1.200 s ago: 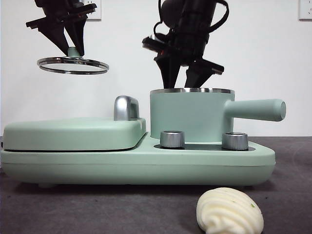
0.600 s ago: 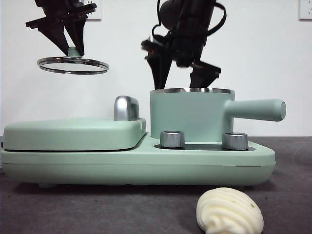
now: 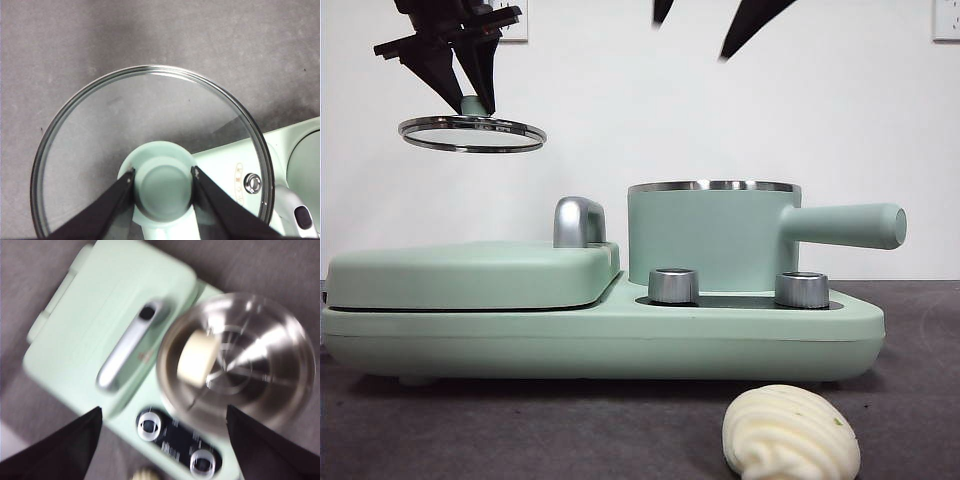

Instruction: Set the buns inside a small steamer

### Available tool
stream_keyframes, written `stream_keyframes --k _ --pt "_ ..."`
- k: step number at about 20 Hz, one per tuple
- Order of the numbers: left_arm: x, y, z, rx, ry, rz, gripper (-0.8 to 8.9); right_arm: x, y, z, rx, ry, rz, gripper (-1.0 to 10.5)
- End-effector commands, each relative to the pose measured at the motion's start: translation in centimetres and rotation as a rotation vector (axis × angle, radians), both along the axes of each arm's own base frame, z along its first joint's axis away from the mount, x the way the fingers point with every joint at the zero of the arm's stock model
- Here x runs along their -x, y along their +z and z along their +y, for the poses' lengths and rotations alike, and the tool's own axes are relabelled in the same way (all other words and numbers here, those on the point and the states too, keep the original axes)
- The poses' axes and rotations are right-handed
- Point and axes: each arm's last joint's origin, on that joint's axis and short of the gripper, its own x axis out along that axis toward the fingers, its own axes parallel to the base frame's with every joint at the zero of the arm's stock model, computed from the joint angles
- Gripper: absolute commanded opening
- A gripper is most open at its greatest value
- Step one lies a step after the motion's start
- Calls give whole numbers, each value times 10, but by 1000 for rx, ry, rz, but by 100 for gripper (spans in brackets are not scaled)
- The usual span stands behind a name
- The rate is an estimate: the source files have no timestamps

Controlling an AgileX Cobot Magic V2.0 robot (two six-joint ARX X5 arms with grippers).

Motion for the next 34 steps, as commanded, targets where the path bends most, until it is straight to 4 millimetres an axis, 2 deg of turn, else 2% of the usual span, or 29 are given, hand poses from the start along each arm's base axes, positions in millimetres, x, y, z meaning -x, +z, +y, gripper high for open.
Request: stream_keyframes --k 1,3,6,9,13,19,23,28,30,32,34 --pt "7 17 -2 18 -3 -64 113 40 -1 -14 53 36 66 402" --pt "7 17 -5 19 -9 -65 113 68 -6 -24 86 54 67 404" --pt "8 17 -9 19 -20 -65 113 102 -26 -34 142 46 105 484" --pt "8 17 -10 19 -22 -66 113 125 -54 -38 228 39 148 488" --pt "8 17 -10 19 -22 -65 113 141 -99 -24 191 37 155 488" --pt "8 17 -10 20 -21 -66 113 154 -183 0 151 69 149 487" --pt "8 17 -10 20 -20 -65 113 150 -219 5 155 63 140 486" --pt "8 17 -10 20 -20 -65 113 142 -237 15 188 58 137 457" --pt "8 17 -10 20 -21 -65 113 140 -243 18 201 57 143 392" --pt "8 17 -10 21 -20 -65 113 139 -245 20 203 50 129 275" --pt "8 17 -10 21 -20 -64 113 138 -242 21 199 47 117 230"
